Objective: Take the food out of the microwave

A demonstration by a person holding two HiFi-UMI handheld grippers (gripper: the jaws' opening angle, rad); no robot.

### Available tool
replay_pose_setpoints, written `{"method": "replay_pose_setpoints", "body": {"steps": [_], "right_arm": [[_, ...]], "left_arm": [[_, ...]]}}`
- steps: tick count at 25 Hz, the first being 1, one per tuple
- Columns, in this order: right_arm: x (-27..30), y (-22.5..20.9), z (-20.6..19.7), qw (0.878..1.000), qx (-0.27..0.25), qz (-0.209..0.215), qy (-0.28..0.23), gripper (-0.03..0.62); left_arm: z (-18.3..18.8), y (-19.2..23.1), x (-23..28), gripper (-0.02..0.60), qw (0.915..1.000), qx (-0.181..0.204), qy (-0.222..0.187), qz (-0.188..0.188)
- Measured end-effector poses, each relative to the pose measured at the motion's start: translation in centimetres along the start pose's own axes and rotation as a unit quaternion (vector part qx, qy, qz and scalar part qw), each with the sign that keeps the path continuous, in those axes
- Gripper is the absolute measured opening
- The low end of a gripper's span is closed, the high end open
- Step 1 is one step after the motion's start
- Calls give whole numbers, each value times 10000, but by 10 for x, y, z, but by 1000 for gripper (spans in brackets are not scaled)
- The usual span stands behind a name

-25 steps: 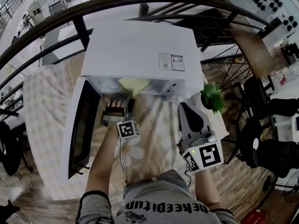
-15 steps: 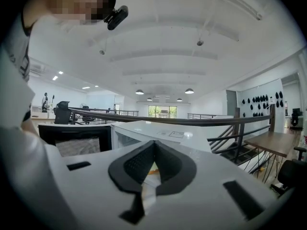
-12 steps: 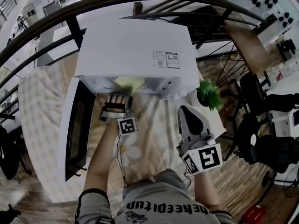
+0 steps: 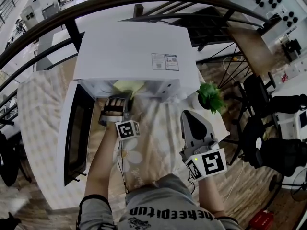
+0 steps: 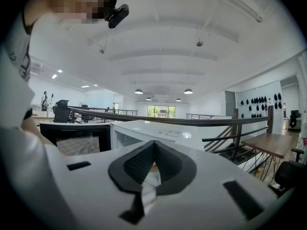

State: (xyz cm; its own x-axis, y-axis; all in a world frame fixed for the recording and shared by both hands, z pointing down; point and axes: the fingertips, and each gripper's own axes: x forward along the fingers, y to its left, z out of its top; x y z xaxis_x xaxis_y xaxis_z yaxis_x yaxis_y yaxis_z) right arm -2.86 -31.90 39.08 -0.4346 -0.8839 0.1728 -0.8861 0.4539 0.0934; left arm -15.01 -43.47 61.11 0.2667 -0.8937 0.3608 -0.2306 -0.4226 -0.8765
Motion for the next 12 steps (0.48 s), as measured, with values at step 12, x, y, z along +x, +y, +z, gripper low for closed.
{"method": "replay_pose_setpoints", "body": {"steps": [12], "right_arm": [[-6, 7, 17, 9992, -4, 286, -281, 5]], "left_arm": [[13, 26, -49, 81, 9944, -1045, -37, 136]]}}
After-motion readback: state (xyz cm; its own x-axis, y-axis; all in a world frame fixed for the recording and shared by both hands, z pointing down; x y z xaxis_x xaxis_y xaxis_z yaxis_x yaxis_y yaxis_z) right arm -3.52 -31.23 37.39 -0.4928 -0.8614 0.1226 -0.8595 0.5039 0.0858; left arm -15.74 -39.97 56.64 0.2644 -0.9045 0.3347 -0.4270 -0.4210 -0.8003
